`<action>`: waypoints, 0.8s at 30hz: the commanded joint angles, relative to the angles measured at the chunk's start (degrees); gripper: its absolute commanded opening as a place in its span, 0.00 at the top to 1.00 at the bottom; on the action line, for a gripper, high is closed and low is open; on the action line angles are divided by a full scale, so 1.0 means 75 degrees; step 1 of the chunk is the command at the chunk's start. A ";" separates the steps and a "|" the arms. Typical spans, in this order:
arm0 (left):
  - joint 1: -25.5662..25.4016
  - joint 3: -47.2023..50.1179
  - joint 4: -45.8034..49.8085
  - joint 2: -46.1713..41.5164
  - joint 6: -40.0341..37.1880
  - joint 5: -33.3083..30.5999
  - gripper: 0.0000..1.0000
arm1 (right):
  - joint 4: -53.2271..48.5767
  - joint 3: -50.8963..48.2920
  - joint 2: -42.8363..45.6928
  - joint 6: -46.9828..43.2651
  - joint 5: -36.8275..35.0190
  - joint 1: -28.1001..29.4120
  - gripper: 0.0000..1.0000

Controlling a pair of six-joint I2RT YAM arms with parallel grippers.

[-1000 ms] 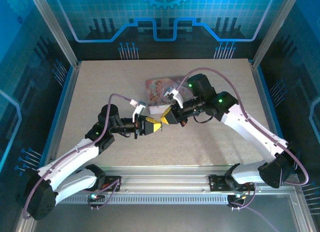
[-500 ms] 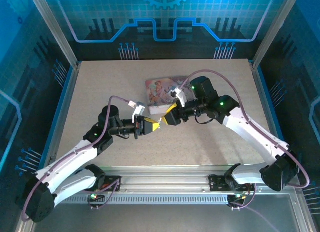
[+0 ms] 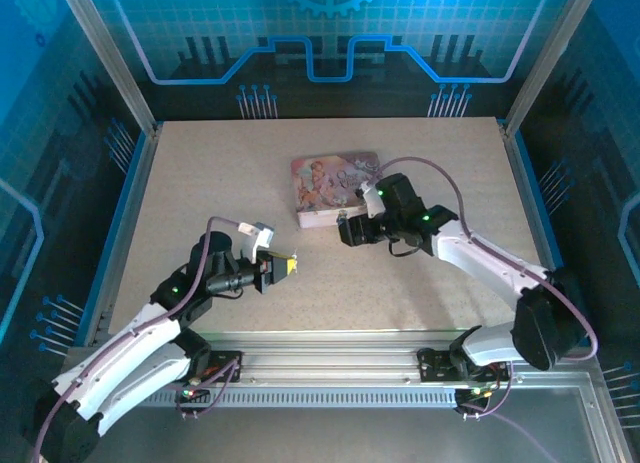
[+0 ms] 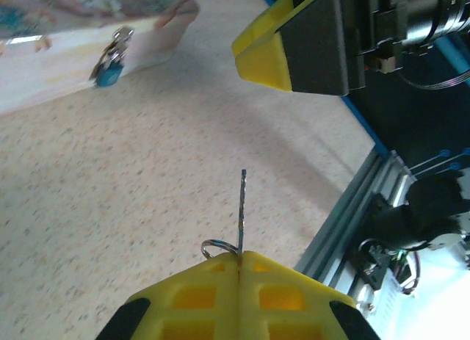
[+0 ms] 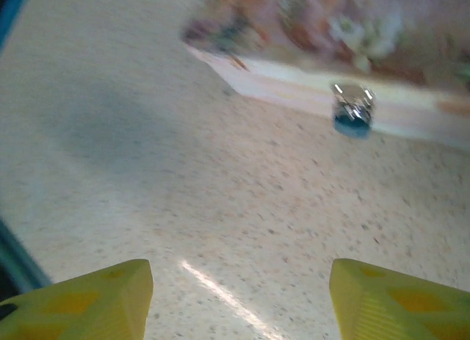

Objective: Unlock the padlock with the key

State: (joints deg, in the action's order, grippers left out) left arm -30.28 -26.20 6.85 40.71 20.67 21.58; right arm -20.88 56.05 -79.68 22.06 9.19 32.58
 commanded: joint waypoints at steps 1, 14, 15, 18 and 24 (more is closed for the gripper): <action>-0.0061 0.0198 0.0500 -0.0164 0.0063 -0.0495 1.00 | 0.0860 -0.0306 -0.0485 0.0719 -0.1114 0.0159 0.31; -0.0060 0.0750 0.0017 -0.0146 0.0289 -0.0639 1.00 | 0.1778 0.0003 -0.2107 0.1210 -0.2229 0.0695 0.30; -0.0063 0.0741 0.0051 -0.0134 0.0260 -0.0640 1.00 | 0.1821 0.0010 -0.2176 0.1284 -0.2266 0.0695 0.30; -0.0062 0.0733 0.0135 -0.0108 0.0164 -0.0651 1.00 | 0.1988 0.0014 -0.2399 0.1600 -0.2514 0.0712 0.31; -0.0053 0.0751 -0.0094 -0.0107 0.0249 -0.0579 1.00 | 0.2109 0.0301 -0.2764 0.1862 -0.3385 0.0898 0.37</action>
State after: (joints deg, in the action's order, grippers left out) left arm -30.28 -21.15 8.16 39.86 22.37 17.34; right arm -6.79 55.44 -98.85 33.78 -11.11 38.02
